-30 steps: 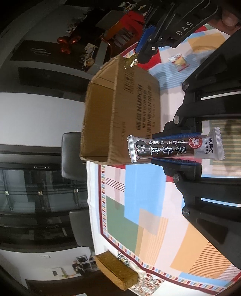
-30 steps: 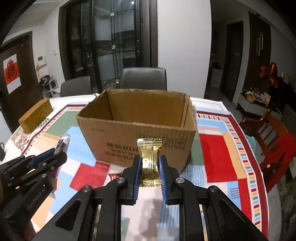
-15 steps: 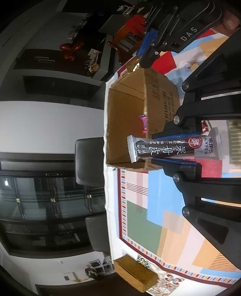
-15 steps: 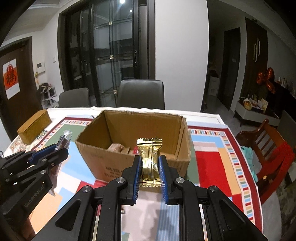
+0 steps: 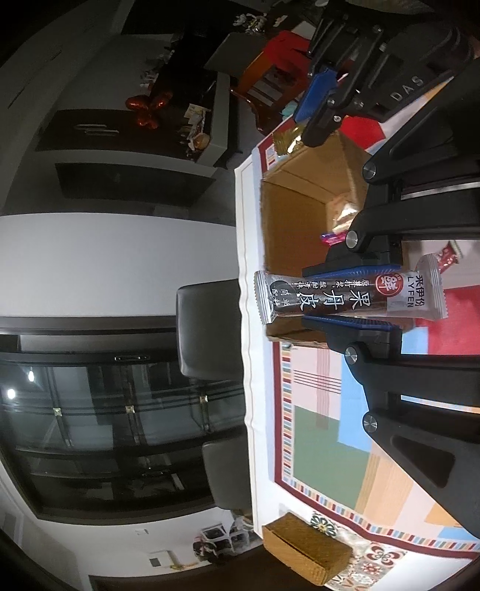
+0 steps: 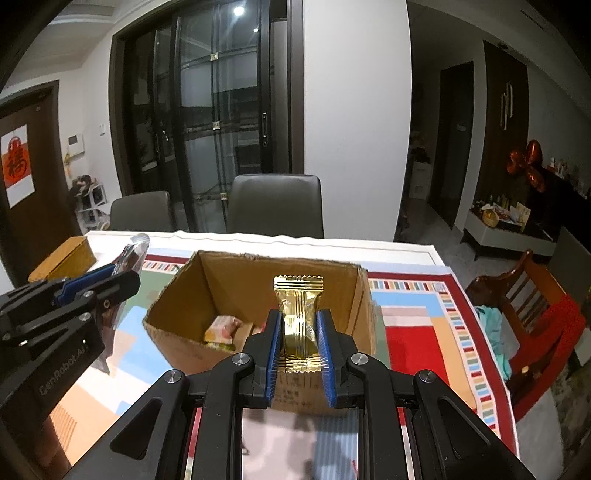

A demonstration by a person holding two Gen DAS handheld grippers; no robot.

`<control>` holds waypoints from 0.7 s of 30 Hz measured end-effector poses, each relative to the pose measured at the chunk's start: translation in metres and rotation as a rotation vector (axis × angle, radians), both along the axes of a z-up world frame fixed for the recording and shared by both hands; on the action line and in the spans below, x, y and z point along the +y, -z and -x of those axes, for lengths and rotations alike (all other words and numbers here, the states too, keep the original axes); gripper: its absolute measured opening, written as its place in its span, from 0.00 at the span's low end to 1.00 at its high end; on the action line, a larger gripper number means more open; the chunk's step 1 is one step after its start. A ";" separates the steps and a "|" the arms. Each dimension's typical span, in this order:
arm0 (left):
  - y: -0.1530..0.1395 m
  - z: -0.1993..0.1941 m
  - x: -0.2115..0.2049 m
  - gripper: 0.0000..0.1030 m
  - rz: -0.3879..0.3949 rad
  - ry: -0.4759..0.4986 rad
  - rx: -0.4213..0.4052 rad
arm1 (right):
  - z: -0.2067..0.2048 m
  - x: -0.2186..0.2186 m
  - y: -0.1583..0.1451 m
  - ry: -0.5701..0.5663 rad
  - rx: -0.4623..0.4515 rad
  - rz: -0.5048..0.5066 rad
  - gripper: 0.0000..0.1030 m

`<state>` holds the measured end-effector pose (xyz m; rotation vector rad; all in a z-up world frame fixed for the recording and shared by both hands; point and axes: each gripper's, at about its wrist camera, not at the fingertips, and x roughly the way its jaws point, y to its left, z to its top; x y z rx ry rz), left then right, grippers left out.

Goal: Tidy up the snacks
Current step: 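Lift the stick packet and gold candy and carry both over the box, then lower both grippers into the box and open them to drop the snacks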

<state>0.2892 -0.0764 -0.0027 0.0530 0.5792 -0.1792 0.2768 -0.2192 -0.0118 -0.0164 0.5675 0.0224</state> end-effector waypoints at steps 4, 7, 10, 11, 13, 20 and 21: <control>-0.005 -0.011 -0.003 0.19 -0.011 0.008 -0.014 | -0.006 0.000 -0.003 0.005 -0.006 0.005 0.20; -0.007 -0.020 -0.004 0.19 -0.014 0.014 -0.012 | -0.011 -0.001 -0.005 0.011 -0.008 0.007 0.20; -0.007 -0.028 -0.007 0.19 -0.014 0.021 -0.008 | -0.017 -0.002 -0.006 0.015 -0.006 0.006 0.20; -0.007 -0.030 -0.007 0.19 -0.013 0.023 -0.007 | -0.019 -0.002 -0.005 0.016 -0.005 0.004 0.20; -0.006 -0.034 -0.008 0.19 -0.016 0.026 -0.005 | -0.022 -0.003 -0.006 0.020 -0.004 0.003 0.20; 0.000 -0.046 -0.006 0.19 -0.015 0.032 0.003 | -0.036 -0.002 -0.005 0.036 -0.002 0.012 0.20; 0.001 -0.048 -0.005 0.19 -0.017 0.031 0.004 | -0.037 -0.001 -0.005 0.038 -0.001 0.013 0.20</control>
